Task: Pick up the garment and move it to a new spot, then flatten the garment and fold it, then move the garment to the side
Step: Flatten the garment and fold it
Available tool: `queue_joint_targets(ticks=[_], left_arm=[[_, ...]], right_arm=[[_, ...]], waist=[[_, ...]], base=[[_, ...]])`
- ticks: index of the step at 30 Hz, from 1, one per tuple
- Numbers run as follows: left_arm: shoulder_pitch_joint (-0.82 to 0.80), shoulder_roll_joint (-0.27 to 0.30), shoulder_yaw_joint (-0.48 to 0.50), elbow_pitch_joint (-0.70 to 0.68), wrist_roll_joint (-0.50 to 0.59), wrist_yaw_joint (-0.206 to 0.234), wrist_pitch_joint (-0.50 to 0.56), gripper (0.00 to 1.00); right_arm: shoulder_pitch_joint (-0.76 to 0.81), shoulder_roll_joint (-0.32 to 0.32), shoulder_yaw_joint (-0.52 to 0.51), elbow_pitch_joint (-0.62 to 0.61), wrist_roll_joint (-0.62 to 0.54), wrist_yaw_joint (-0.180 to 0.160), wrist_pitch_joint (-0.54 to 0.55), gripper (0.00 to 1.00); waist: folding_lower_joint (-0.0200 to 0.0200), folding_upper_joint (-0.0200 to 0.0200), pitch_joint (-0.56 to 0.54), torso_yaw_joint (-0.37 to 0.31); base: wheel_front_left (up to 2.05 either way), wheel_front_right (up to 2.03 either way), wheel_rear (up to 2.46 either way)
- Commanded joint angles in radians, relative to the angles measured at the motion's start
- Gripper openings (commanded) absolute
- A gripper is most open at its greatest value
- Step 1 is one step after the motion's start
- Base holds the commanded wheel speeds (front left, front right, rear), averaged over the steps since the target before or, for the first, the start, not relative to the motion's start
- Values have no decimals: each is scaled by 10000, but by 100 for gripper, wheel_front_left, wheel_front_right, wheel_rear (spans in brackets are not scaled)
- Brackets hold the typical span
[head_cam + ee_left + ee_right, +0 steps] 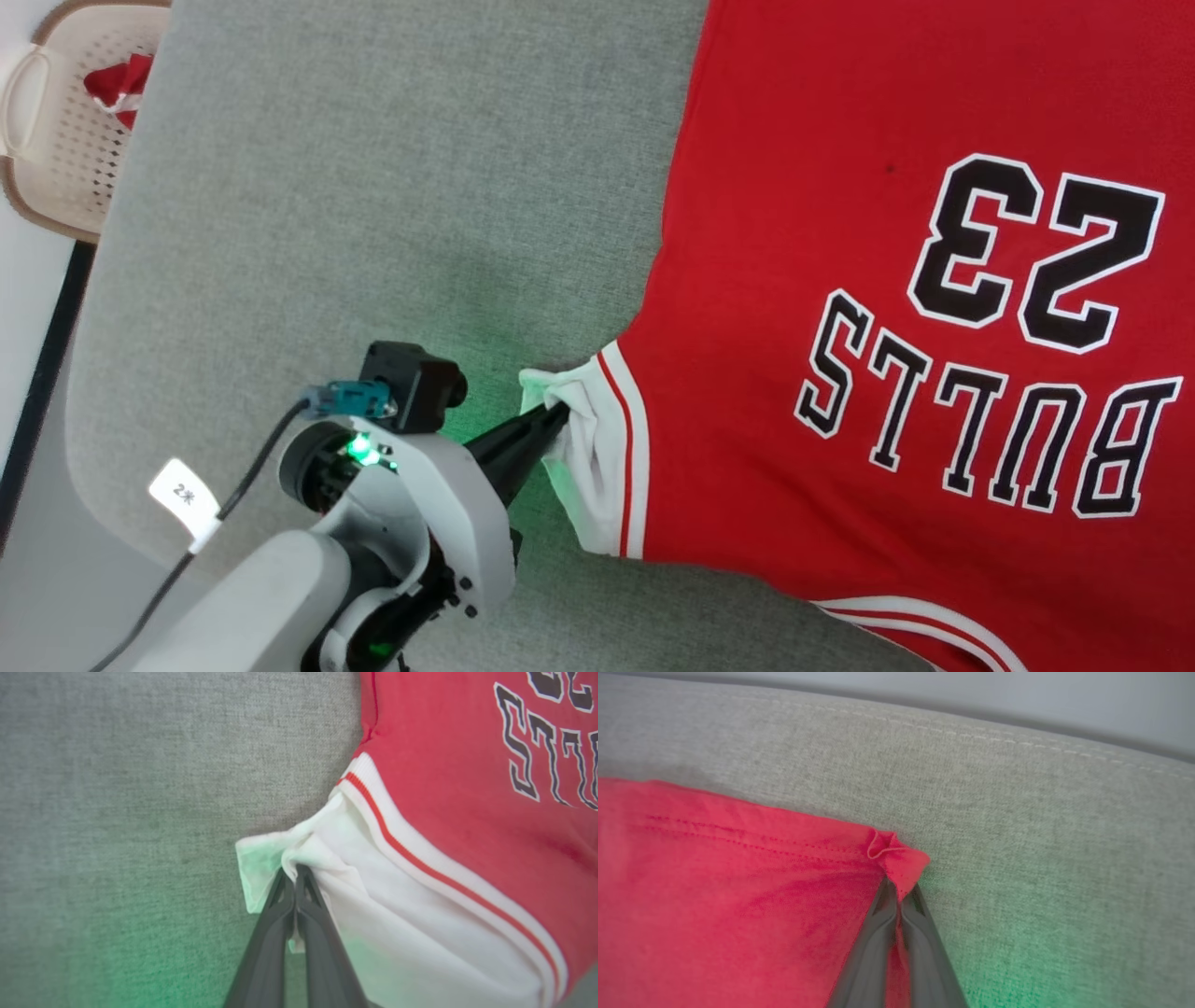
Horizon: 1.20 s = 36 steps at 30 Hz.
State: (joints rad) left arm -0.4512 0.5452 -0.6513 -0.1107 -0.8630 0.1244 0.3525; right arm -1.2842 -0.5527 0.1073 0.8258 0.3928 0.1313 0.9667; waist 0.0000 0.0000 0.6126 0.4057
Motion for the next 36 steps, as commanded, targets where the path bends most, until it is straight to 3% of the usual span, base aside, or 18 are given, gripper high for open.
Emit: queue_joint_targets(ticks=[1, 6, 12, 23, 28, 36], left_arm=[[139, 182, 45, 437, -2, 201, 96, 0], [353, 480, 244, 429, -27, 386, 56, 0], [690, 846, 438, 247, -171, 565, 150, 0], [1192, 1421, 678, -141, -375, 870, 330, 0], [1380, 1612, 735, -308, -452, 1036, 440, 0], [1566, 1787, 831, -510, -544, 1172, 552, 0]], right_arm=[[1420, 242, 287, 671, -53, -11, 479, 0], [1983, 89, 810, -284, 580, -9, 989, 0], [3763, -714, 1644, -2487, 2064, -11, 980, 0], [7960, -1646, 1160, -6192, 3826, -12, 289, 0], [10124, -1326, 321, -7100, 3807, -14, -222, 0], [12164, -144, -691, -7468, 3462, -16, -800, 0]], waist=[[0, 0, -117, -173], [0, 0, -533, -717], [0, 0, -1201, -1520], [0, 0, -2086, -2741], [0, 0, -2418, -3176], [0, 0, -2703, -3556]], base=[[0, 0, 0], [0, 0, 0], [0, 0, 0], [0, 0, 0], [0, 0, 0], [0, 0, 0]])
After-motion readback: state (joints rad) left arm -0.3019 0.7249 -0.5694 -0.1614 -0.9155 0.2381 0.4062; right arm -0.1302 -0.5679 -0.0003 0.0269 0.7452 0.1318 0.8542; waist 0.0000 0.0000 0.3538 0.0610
